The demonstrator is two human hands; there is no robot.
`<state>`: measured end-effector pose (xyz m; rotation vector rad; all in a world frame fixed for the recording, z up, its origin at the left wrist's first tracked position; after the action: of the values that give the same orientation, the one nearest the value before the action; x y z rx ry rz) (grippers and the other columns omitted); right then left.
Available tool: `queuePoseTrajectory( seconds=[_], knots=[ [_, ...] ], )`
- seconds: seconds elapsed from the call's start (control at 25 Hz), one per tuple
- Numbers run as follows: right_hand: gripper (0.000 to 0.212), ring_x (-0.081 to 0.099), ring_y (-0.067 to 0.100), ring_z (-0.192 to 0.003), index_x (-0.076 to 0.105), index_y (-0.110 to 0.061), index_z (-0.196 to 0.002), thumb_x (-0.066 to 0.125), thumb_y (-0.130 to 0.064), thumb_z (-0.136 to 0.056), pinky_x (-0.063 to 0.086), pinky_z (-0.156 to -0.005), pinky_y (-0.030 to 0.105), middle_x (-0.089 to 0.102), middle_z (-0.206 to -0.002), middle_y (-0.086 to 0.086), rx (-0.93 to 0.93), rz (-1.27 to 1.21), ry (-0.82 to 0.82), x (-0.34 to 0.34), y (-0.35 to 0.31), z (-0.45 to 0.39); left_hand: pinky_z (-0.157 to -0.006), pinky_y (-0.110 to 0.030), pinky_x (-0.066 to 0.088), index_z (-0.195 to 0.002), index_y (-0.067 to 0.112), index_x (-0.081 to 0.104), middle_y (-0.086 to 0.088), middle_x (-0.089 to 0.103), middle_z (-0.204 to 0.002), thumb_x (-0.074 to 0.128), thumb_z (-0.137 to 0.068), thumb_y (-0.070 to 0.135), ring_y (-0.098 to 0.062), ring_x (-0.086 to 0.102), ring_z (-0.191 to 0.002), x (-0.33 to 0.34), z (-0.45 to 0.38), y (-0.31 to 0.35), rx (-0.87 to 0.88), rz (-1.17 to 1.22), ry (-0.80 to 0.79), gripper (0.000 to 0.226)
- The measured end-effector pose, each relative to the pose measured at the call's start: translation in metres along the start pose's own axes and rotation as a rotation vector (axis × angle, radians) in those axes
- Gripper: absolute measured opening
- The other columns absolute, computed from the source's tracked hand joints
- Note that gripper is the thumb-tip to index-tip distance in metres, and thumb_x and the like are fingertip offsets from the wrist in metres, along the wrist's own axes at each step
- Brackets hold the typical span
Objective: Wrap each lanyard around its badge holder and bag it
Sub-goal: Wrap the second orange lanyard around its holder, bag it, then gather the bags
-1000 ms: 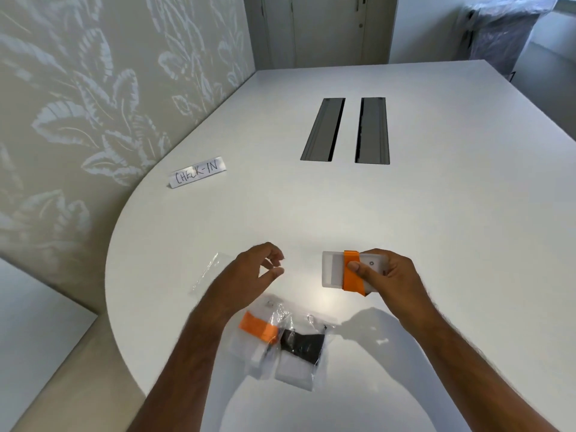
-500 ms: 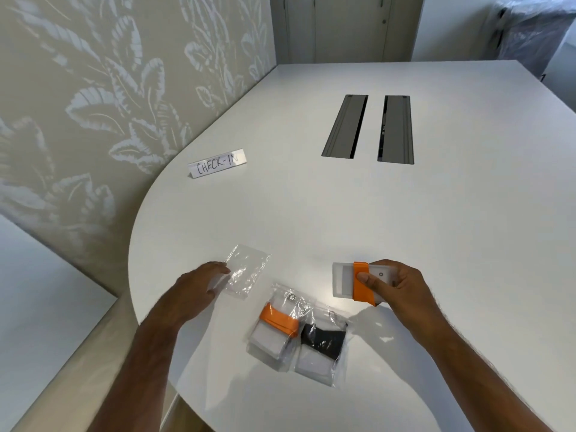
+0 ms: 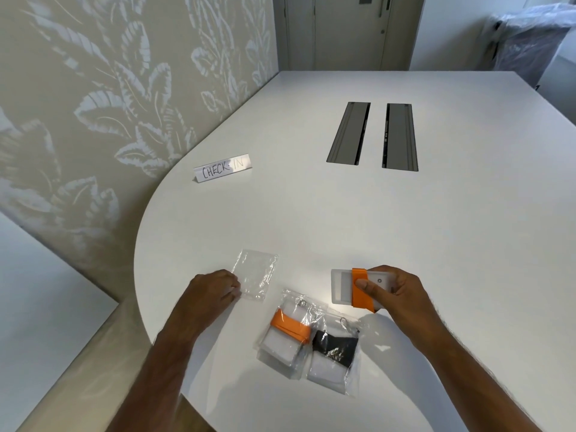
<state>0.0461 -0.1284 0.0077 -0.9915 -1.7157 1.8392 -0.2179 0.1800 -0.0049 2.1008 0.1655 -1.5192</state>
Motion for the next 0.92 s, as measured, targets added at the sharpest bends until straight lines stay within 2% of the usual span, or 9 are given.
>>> queuePoseTrajectory(
  seconds=[0.12, 0.2, 0.36, 0.48, 0.56, 0.76, 0.92],
  knots=[
    [0.025, 0.077, 0.014, -0.083, 0.077, -0.039, -0.095, 0.081, -0.054, -0.076, 0.064, -0.068, 0.026, 0.079, -0.090, -0.010, -0.007, -0.011, 0.008, 0.004, -0.007, 0.000, -0.096, -0.029, 0.053, -0.107, 0.012, 0.081, 0.004, 0.074, -0.118, 0.079, -0.092, 0.014, -0.014, 0.071, -0.106, 0.005, -0.003, -0.005, -0.032, 0.051, -0.076, 0.016],
    [0.024, 0.076, 0.012, -0.085, 0.076, -0.048, -0.096, 0.080, -0.057, -0.075, 0.065, -0.069, 0.025, 0.079, -0.090, -0.012, -0.018, -0.019, 0.016, 0.007, -0.011, -0.001, -0.097, -0.032, 0.053, -0.106, 0.008, 0.080, -0.001, 0.074, -0.116, 0.072, -0.097, 0.013, -0.018, 0.071, -0.105, 0.007, -0.003, -0.001, -0.017, 0.013, -0.082, 0.013],
    [0.023, 0.076, 0.011, -0.082, 0.075, -0.048, -0.096, 0.080, -0.057, -0.075, 0.063, -0.065, 0.022, 0.078, -0.088, -0.012, -0.034, -0.035, 0.038, 0.013, -0.017, -0.002, -0.070, -0.038, 0.060, -0.081, 0.006, 0.075, -0.007, 0.072, -0.086, 0.050, -0.100, 0.020, -0.026, 0.072, -0.074, 0.009, 0.001, 0.011, 0.105, -0.138, 0.014, 0.035],
    [0.021, 0.076, 0.007, -0.084, 0.076, -0.048, -0.095, 0.079, -0.055, -0.075, 0.060, -0.063, 0.017, 0.078, -0.087, -0.017, -0.016, -0.026, 0.047, 0.018, -0.018, -0.003, -0.065, -0.039, 0.059, -0.076, 0.006, 0.072, -0.008, 0.069, -0.082, 0.070, -0.091, 0.003, -0.029, 0.069, -0.068, 0.006, -0.003, 0.015, 0.076, -0.160, 0.004, 0.015],
    [0.029, 0.075, 0.007, -0.085, 0.075, -0.037, -0.097, 0.079, -0.055, -0.074, 0.059, -0.062, 0.016, 0.077, -0.086, -0.019, 0.001, -0.012, 0.048, 0.023, -0.020, -0.004, -0.063, -0.041, 0.058, -0.071, 0.005, 0.069, -0.010, 0.068, -0.080, 0.074, -0.084, -0.003, -0.031, 0.068, -0.067, 0.005, -0.007, 0.017, 0.028, -0.165, -0.036, 0.016],
    [0.036, 0.074, 0.001, -0.087, 0.072, -0.030, -0.097, 0.078, -0.056, -0.072, 0.057, -0.060, 0.012, 0.076, -0.087, -0.024, -0.008, -0.020, 0.037, 0.032, -0.027, -0.005, -0.066, -0.044, 0.055, -0.070, 0.004, 0.065, -0.012, 0.064, -0.080, 0.070, -0.089, 0.004, -0.032, 0.066, -0.070, 0.004, -0.016, 0.012, 0.005, -0.155, -0.061, 0.019],
    [0.034, 0.074, 0.015, -0.087, 0.070, -0.032, -0.099, 0.075, -0.055, -0.075, 0.057, -0.061, 0.012, 0.075, -0.094, -0.013, 0.008, 0.014, 0.074, 0.036, -0.029, -0.006, -0.065, -0.042, 0.058, -0.071, 0.004, 0.069, -0.012, 0.067, -0.077, 0.076, -0.090, 0.011, -0.032, 0.067, -0.067, 0.003, -0.021, 0.014, 0.032, -0.162, -0.074, 0.021]
  ],
)
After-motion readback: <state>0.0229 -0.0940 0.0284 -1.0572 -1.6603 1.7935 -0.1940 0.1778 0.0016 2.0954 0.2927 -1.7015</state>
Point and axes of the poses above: each hand's wrist, its own z-axis away from the middle knuckle, its own x-axis out of the palm, y = z × x, the point moved 1 cm from there along -z, towards the middle knuckle
